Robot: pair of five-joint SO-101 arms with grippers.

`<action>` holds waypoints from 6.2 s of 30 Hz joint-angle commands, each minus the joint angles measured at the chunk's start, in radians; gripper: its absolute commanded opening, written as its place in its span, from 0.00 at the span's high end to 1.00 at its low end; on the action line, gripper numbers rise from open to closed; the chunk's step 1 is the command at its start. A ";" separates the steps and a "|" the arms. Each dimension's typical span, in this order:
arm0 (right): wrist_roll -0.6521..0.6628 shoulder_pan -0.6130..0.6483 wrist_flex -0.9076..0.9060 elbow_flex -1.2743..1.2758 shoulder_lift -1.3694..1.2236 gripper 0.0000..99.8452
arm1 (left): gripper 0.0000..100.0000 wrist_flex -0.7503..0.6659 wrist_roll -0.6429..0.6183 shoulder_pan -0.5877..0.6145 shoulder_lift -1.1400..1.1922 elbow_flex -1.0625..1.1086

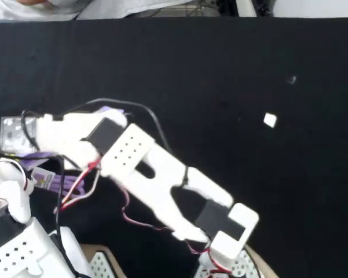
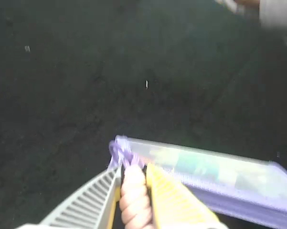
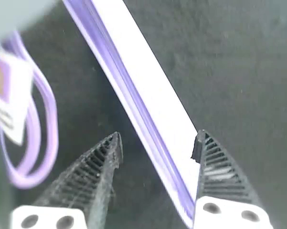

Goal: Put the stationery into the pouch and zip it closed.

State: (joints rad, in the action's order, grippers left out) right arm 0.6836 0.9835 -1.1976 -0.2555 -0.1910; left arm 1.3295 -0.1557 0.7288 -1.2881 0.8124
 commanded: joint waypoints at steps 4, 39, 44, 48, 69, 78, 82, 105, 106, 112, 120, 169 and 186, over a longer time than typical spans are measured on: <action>-0.048 0.031 0.064 -0.039 -0.047 0.76 | 0.97 0.031 -0.008 -0.007 -0.014 -0.016; -0.025 0.000 0.133 -0.030 -0.157 0.97 | 0.97 0.037 -0.048 -0.004 -0.014 -0.019; -0.025 -0.032 0.110 -0.096 -0.206 0.99 | 0.97 0.037 -0.043 -0.004 -0.014 -0.012; -0.025 -0.077 0.005 -0.205 -0.191 0.99 | 0.97 0.002 -0.041 -0.002 -0.014 0.025; -0.009 -0.229 -0.244 -0.450 -0.176 0.99 | 0.97 -0.549 0.086 0.234 -0.014 0.572; 0.009 -0.249 -0.264 -0.470 -0.194 0.99 | 0.97 -0.680 0.169 0.229 -0.012 0.737; 0.009 -0.238 -0.258 -0.476 -0.243 0.99 | 0.97 -0.674 0.169 0.229 -0.012 0.739; -0.196 -0.146 -0.049 -0.476 -0.547 0.87 | 0.97 -0.417 0.193 0.272 -0.014 0.598; -0.210 -0.149 -0.054 -0.476 -0.549 0.87 | 0.97 -0.419 0.192 0.282 -0.014 0.590; -0.265 -0.207 -0.146 -0.512 -0.489 0.86 | 0.97 -0.382 0.192 0.278 -0.014 0.478; -0.285 -0.318 -0.391 -0.704 -0.420 0.86 | 0.97 -0.160 0.192 0.061 -0.014 0.128; -0.103 -0.405 -0.078 0.572 1.194 0.86 | 0.92 -0.413 0.026 -0.986 -0.012 -0.332; -0.201 -0.338 0.147 0.891 1.531 0.86 | 0.97 -0.178 0.216 -1.264 -0.012 -0.424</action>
State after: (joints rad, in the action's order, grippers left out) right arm 0.4979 0.6045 -1.0349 0.7050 1.3234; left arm 1.0948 0.0069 -0.4618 -1.2942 0.4657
